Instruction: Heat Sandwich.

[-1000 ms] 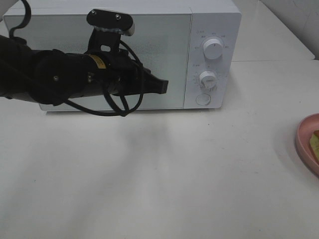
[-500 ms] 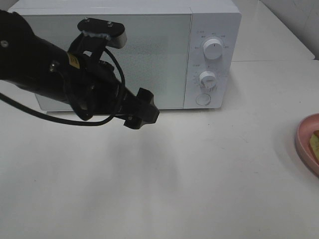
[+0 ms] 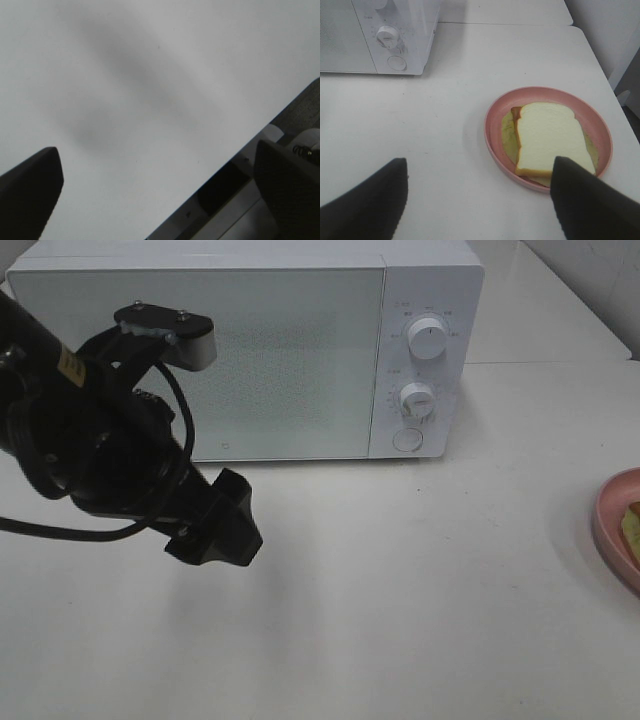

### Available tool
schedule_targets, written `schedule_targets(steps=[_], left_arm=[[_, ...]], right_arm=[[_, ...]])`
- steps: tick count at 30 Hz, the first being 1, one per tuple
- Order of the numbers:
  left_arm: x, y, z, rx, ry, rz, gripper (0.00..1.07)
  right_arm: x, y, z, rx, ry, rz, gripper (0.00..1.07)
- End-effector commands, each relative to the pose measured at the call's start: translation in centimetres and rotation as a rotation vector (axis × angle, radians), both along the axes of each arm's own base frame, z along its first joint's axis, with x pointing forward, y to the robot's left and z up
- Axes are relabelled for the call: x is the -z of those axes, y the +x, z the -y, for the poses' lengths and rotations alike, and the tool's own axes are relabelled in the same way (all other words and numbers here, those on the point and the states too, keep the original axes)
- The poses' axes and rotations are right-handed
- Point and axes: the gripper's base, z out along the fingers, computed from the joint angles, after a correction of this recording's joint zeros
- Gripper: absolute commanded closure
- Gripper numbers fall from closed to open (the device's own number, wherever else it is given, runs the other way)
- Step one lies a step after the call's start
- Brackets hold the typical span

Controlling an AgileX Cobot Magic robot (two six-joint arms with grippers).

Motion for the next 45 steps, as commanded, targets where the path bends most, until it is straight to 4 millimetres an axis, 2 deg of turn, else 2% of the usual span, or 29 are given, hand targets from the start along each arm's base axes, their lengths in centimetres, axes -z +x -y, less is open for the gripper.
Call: schedule_targets(steps=[1, 6, 9, 10, 11, 14, 15, 16, 19, 20, 21, 23, 24, 26, 28, 32, 33, 36, 40, 41, 45], left_arm=[[0.0, -0.4, -0.4, -0.008, 0.041, -0.034, 0.08], [0.3, -0.5, -1.3, -0.033, 0.126, -0.071, 0.08], [0.4, -0.1, -2.5, -0.075, 0.152, -0.119, 0.08], [0.4, 0.4, -3.7, -0.117, 0.162, -0.153, 0.08], [0.4, 0.4, -3.7, -0.117, 0.162, -0.153, 0.08], [0.2, 1.2, -5.7, -0.177, 0.169, -0.190, 0.08], [-0.2, 1.6, -7.2, -0.227, 0.167, -0.205, 0.08], [-0.2, 1.6, -7.2, -0.227, 0.167, -0.205, 0.08], [-1.0, 2.0, -9.6, -0.307, 0.163, -0.222, 0.08], [-1.5, 2.0, -11.3, -0.364, 0.159, -0.236, 0.08], [-1.5, 2.0, -11.3, -0.364, 0.159, -0.236, 0.08], [-2.2, 1.8, -13.0, -0.428, 0.155, -0.247, 0.08], [-2.9, 1.5, -14.6, -0.488, 0.149, -0.253, 0.08], [-3.3, 1.2, -15.3, -0.508, 0.150, -0.250, 0.08], [-4.5, 0.2, -17.2, -0.577, 0.149, -0.241, 0.08], [-5.6, -1.0, -18.7, -0.642, 0.146, -0.225, 0.08], [-6.6, -2.0, -19.3, -0.674, 0.132, -0.194, 0.08], [-7.4, -3.0, -19.5, -0.691, 0.117, -0.155, 0.08], [-9.7, -5.7, -19.6, -0.693, 0.090, -0.016, 0.08], [-9.7, -5.7, -19.6, -0.693, 0.090, -0.016, 0.08], [-11.3, -8.2, -19.8, -0.706, 0.088, 0.131, 0.08]], right_arm=[[0.0, -0.4, 0.0, 0.007, 0.001, 0.029, 0.31], [0.0, -0.4, 0.0, 0.007, 0.001, 0.029, 0.31], [0.0, -0.4, 0.0, 0.007, 0.001, 0.029, 0.31], [0.0, -0.4, 0.0, 0.007, 0.001, 0.029, 0.31], [0.0, -0.4, 0.0, 0.007, 0.001, 0.029, 0.31], [0.0, -0.4, 0.0, 0.007, 0.001, 0.029, 0.31], [0.0, -0.4, 0.0, 0.007, 0.001, 0.029, 0.31], [0.0, -0.4, 0.0, 0.007, 0.001, 0.029, 0.31], [0.0, -0.4, 0.0, 0.007, 0.001, 0.029, 0.31], [0.0, -0.4, 0.0, 0.007, 0.001, 0.029, 0.31], [0.0, -0.4, 0.0, 0.007, 0.001, 0.029, 0.31], [0.0, -0.4, 0.0, 0.007, 0.001, 0.029, 0.31], [0.0, -0.4, 0.0, 0.007, 0.001, 0.029, 0.31], [0.0, -0.4, 0.0, 0.007, 0.001, 0.029, 0.31], [0.0, -0.4, 0.0, 0.007, 0.001, 0.029, 0.31], [0.0, -0.4, 0.0, 0.007, 0.001, 0.029, 0.31], [0.0, -0.4, 0.0, 0.007, 0.001, 0.029, 0.31], [0.0, -0.4, 0.0, 0.007, 0.001, 0.029, 0.31], [0.0, -0.4, 0.0, 0.007, 0.001, 0.029, 0.31], [0.0, -0.4, 0.0, 0.007, 0.001, 0.029, 0.31], [0.0, -0.4, 0.0, 0.007, 0.001, 0.029, 0.31]])
